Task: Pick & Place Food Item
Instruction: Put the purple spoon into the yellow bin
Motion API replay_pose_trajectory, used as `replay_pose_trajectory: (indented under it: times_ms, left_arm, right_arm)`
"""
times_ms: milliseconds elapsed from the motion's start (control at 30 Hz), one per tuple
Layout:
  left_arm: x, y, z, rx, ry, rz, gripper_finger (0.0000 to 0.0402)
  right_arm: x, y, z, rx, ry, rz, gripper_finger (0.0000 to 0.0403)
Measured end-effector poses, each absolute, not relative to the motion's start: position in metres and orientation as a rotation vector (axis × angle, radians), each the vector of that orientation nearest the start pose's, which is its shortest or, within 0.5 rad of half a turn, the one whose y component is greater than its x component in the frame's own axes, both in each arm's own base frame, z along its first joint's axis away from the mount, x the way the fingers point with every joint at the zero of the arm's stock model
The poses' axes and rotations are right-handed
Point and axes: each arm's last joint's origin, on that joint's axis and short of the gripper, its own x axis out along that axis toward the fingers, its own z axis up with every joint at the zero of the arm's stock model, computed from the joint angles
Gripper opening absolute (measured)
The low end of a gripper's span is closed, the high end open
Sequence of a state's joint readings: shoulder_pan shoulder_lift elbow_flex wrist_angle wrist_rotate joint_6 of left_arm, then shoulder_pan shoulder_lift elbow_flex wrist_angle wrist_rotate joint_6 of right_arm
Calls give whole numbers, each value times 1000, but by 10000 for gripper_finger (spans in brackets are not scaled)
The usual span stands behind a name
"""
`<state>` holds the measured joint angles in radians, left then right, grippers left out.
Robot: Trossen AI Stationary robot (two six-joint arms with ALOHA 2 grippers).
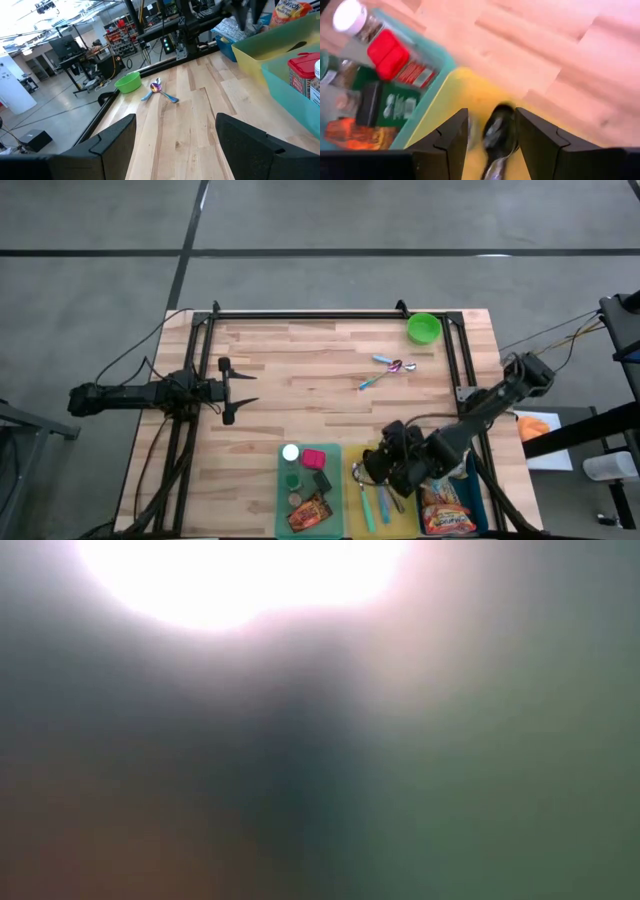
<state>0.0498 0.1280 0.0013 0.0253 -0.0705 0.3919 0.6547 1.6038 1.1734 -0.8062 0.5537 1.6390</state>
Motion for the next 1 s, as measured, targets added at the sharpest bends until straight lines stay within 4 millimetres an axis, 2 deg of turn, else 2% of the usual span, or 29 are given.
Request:
replay_pose_trajectory:
  times_ms: [333,500,800,1000]
  left_arm:
    - [105,7,155,392,130,98,275]
    - [105,7,156,392,129,98,275]
    - [105,7,155,392,129,98,275]
    - [105,7,156,392,129,98,275]
  right_arm:
    - [263,105,260,542,829,-676,157]
    - [268,66,270,503,896,-641,157]
    - [275,6,270,472,927,-729,157]
    - [272,-17,263,480,946,-802,157]
